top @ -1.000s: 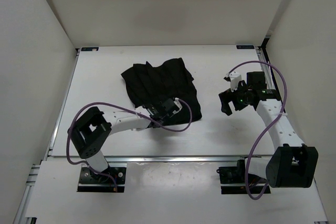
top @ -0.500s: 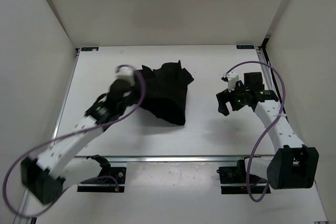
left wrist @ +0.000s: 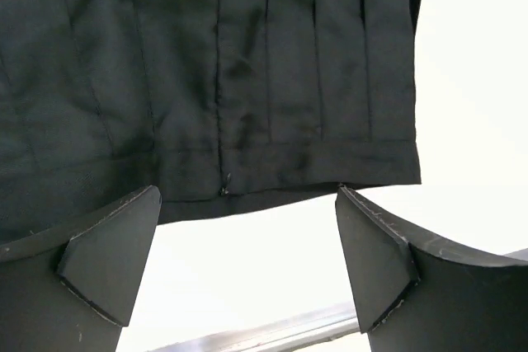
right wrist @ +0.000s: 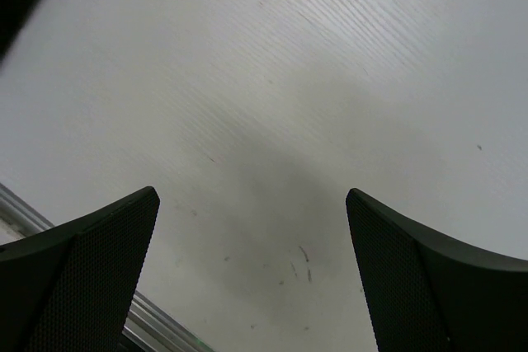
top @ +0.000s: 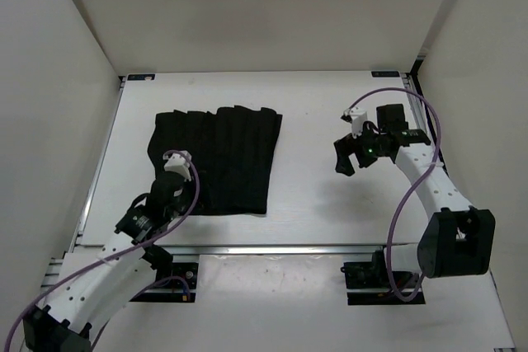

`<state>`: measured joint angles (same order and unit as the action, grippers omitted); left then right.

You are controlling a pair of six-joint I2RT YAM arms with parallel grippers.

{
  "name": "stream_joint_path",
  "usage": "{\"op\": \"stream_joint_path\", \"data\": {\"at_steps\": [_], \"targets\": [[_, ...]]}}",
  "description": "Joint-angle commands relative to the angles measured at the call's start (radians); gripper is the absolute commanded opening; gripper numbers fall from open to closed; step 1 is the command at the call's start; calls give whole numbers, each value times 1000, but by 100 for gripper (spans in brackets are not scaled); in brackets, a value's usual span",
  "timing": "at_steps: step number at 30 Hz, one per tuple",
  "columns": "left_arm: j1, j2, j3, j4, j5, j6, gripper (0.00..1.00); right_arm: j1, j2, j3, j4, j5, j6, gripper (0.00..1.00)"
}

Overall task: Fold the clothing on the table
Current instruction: Flatten the skirt out

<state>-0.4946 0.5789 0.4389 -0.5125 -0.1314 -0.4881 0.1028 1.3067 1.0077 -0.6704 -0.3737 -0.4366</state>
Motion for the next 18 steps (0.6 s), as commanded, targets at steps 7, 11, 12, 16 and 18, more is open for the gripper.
{"op": "stream_joint_path", "data": {"at_steps": [7,11,12,16,18], "targets": [[322,236,357,-179,-112,156,99,190,114,159,18,-256,162,99],[456,448,427,-301,-25,109,99,121,187,187,72,-375,301,99],[417,493,455,-345,-68,77,99,109,206,192,77,-381,327,99],[468,530,430,-392,4,0,99,142,294,235,30,-400,319,97],[593,532,362,-393,192,-32,99,159,324,264,23,-406,323,99]]}}
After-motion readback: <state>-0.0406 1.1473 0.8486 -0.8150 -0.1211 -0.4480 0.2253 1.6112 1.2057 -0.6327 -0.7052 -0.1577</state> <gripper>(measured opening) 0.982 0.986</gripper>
